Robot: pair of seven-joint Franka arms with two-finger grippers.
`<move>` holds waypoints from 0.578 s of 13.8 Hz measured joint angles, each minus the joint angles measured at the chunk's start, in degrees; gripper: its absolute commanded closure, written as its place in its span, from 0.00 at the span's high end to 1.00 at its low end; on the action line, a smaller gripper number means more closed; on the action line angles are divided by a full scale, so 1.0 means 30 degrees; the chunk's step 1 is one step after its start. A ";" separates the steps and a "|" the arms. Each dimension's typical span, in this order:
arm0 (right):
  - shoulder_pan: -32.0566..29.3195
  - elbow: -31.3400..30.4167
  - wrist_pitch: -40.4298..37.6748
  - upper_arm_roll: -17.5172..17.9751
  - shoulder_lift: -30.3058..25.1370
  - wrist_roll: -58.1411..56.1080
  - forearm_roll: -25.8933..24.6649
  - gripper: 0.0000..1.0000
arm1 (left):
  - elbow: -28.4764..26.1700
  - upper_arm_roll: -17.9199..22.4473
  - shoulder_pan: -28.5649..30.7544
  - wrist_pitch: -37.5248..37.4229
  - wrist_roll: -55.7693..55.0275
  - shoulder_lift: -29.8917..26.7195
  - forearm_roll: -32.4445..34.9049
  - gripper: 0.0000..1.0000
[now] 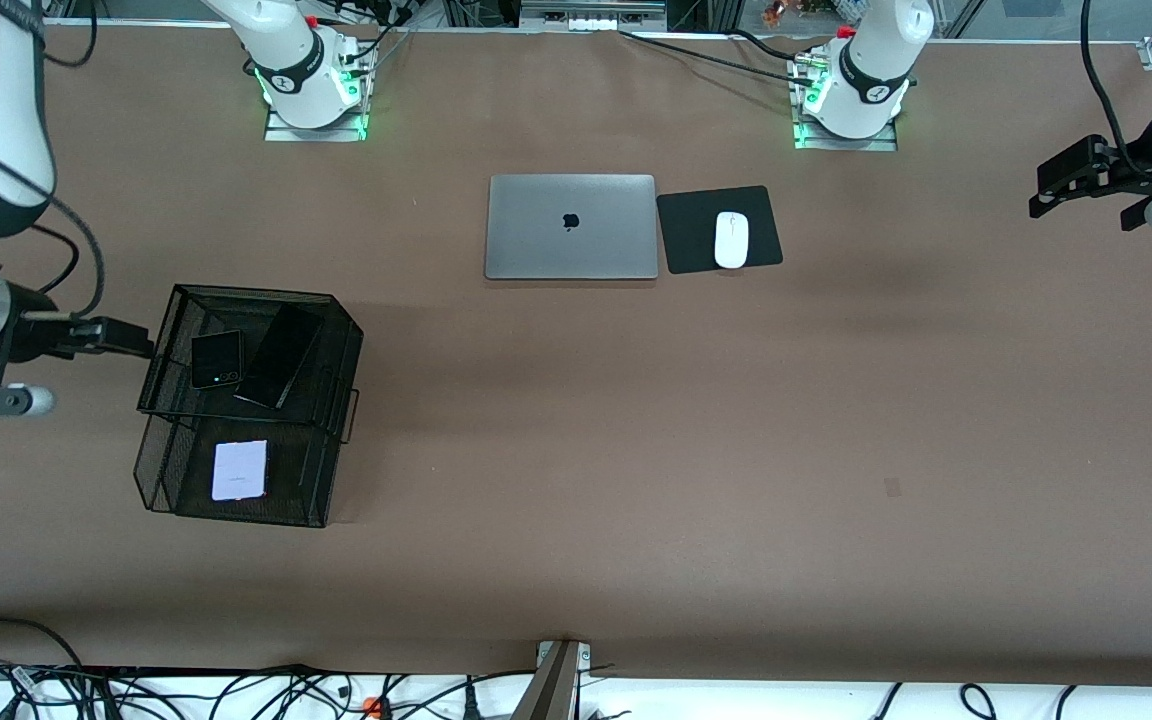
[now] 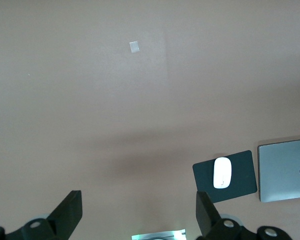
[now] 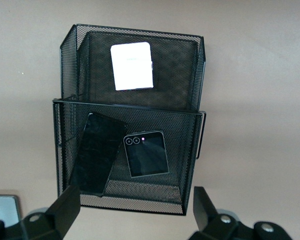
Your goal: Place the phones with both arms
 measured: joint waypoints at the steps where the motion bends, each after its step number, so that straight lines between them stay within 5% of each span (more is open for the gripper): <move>1: -0.0092 -0.1241 0.0668 0.0168 -0.0736 0.0540 -0.0004 1.00 | 0.0000 0.0001 0.0001 0.0000 0.0000 0.0000 0.0000 1.00; 3: -0.0129 -0.2141 0.1238 0.0598 -0.1477 0.1980 -0.0009 1.00 | 0.0000 0.0001 0.0001 0.0000 0.0000 0.0000 0.0000 1.00; 8: -0.0160 -0.0046 -0.0644 0.0841 -0.0798 0.2762 -0.0011 1.00 | 0.0001 0.0008 0.0003 0.0000 0.0000 0.0000 0.0000 1.00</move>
